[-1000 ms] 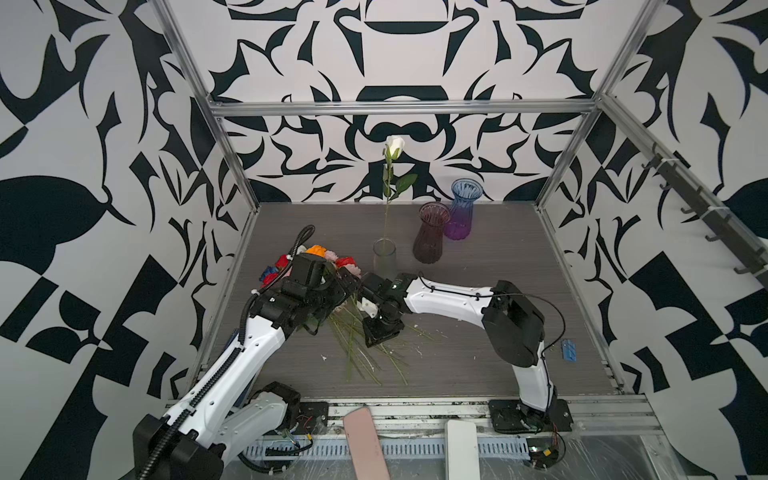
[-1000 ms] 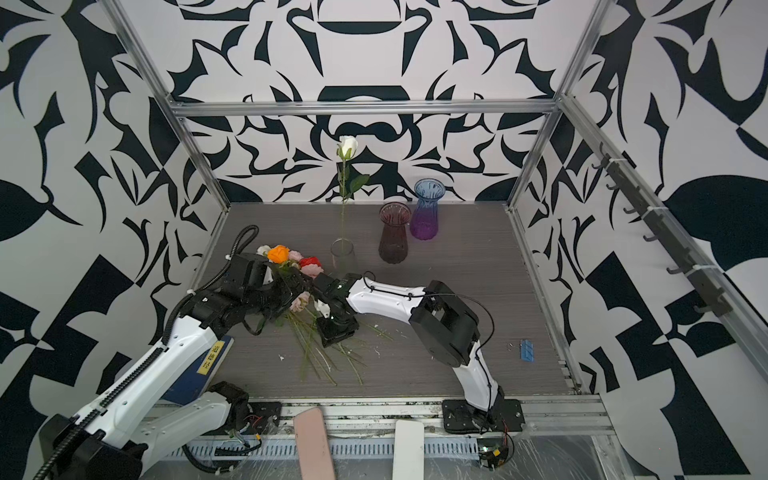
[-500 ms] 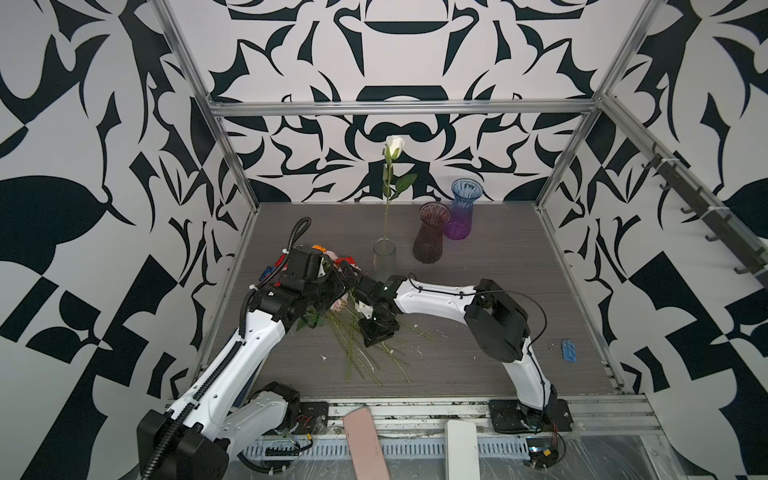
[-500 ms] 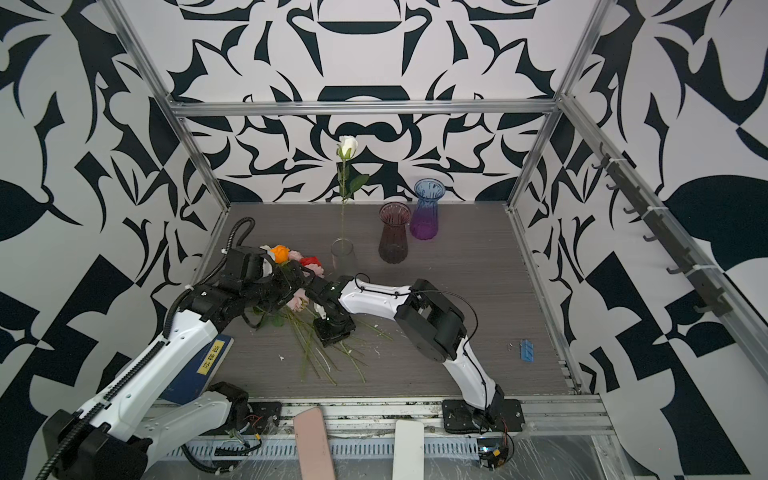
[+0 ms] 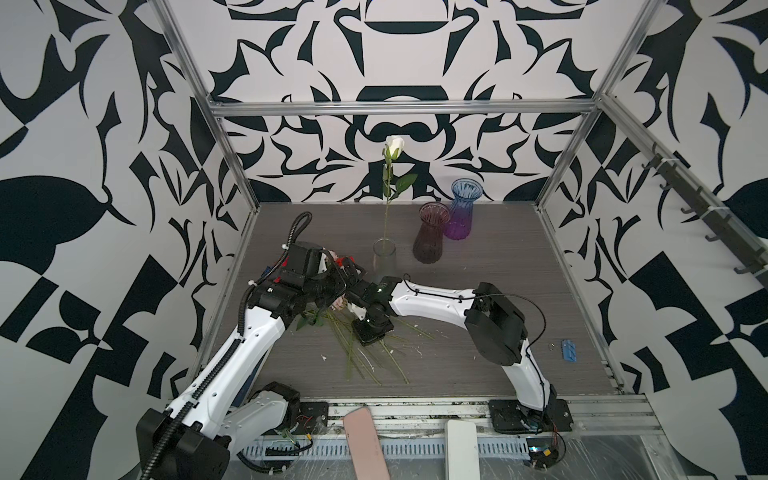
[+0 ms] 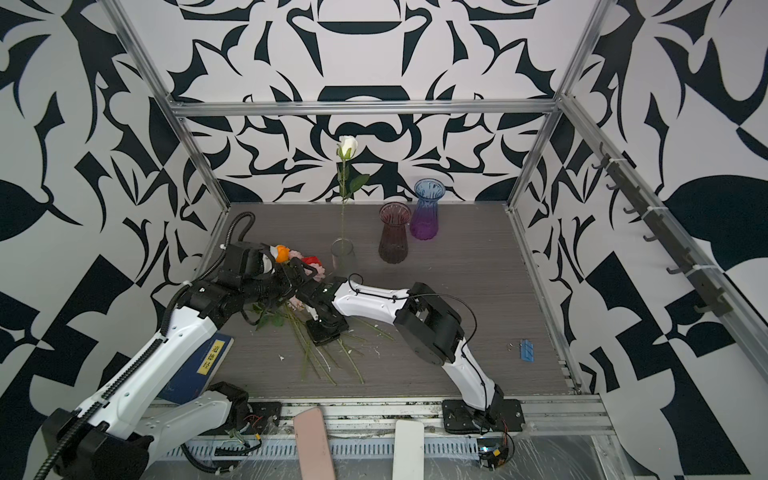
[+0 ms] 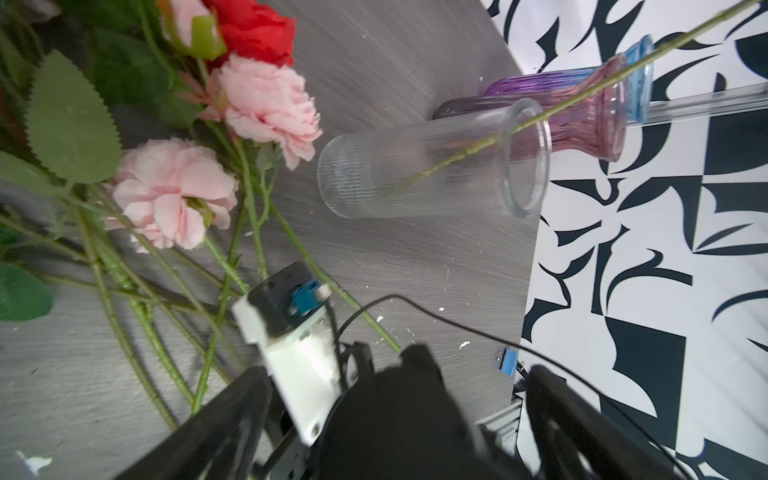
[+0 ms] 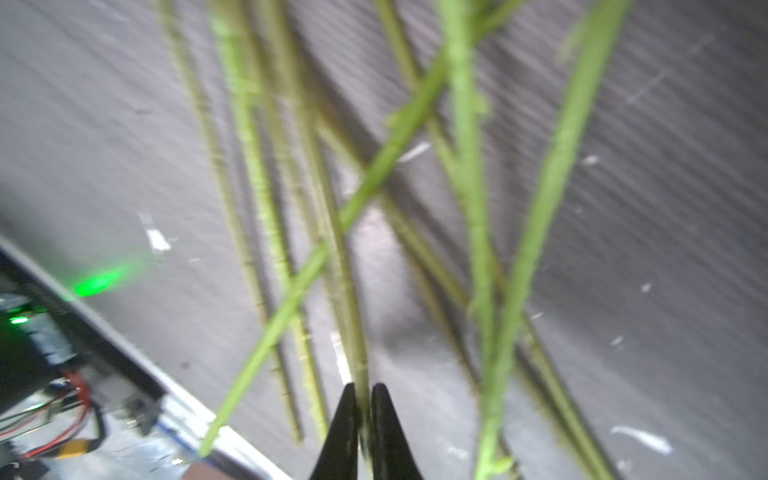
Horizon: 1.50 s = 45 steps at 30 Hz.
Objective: Arrange the flowers into the vase
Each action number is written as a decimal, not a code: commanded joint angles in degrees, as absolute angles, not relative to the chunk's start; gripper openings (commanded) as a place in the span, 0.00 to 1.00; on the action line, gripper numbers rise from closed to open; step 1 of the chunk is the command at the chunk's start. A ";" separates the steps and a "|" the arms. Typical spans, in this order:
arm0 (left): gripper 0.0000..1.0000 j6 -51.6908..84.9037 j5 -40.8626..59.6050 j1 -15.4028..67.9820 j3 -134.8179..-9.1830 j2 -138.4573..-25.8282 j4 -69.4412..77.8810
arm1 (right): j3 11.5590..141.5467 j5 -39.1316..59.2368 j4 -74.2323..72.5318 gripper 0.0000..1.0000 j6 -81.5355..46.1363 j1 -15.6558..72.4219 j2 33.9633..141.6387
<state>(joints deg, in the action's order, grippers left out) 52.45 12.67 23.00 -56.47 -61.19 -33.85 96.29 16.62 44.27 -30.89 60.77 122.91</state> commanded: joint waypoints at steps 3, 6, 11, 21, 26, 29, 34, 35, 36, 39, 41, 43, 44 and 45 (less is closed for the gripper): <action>0.95 49.71 13.69 23.12 -60.99 -64.24 -33.14 | 104.35 16.78 50.19 0.01 -29.70 60.73 118.29; 0.82 49.58 15.79 23.09 -60.69 -65.46 -31.76 | 108.19 18.91 52.26 0.00 -28.40 60.18 119.12; 0.77 50.07 15.05 23.09 -58.79 -63.25 -28.18 | 108.51 25.18 49.92 0.00 -26.02 58.74 118.19; 0.69 43.60 7.76 23.03 -64.76 -58.34 -36.86 | 103.70 31.57 48.88 0.00 -29.06 54.93 110.04; 0.78 43.86 6.77 23.03 -67.63 -57.78 -39.38 | 96.44 30.75 50.19 0.00 -28.13 53.32 104.41; 0.83 44.10 7.29 22.94 -69.58 -58.44 -41.03 | 93.25 29.62 50.23 0.00 -28.04 52.45 100.89; 0.83 46.71 10.48 22.27 -67.29 -59.02 -39.27 | 94.51 30.44 50.80 0.00 -27.15 51.68 97.30; 0.80 47.58 11.82 21.71 -66.20 -59.24 -38.01 | 95.75 31.49 51.51 0.00 -26.63 51.68 97.42; 0.75 48.55 13.79 20.83 -64.95 -59.52 -36.23 | 97.20 31.30 53.16 0.00 -25.93 51.77 97.64; 0.66 51.24 21.40 17.64 -61.28 -60.88 -30.03 | 97.62 30.99 52.74 0.00 -27.21 51.84 96.13; 0.64 51.82 24.40 15.75 -60.45 -62.28 -28.96 | 97.05 30.85 50.75 0.00 -28.89 51.77 94.51; 0.61 51.29 25.64 14.74 -60.64 -62.97 -28.33 | 97.20 31.03 50.02 0.00 -30.06 51.84 93.83; 0.60 50.99 25.85 14.43 -61.03 -63.31 -28.14 | 97.22 31.04 49.88 0.00 -30.54 51.81 93.69; 0.58 50.81 26.04 14.09 -61.68 -63.68 -28.23 | 97.06 30.94 49.55 0.00 -31.19 51.77 93.56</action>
<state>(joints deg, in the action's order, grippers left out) 50.30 21.63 15.00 -60.84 -63.92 -31.46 95.33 30.28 51.46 -29.34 51.53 96.05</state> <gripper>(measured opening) 0.587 0.067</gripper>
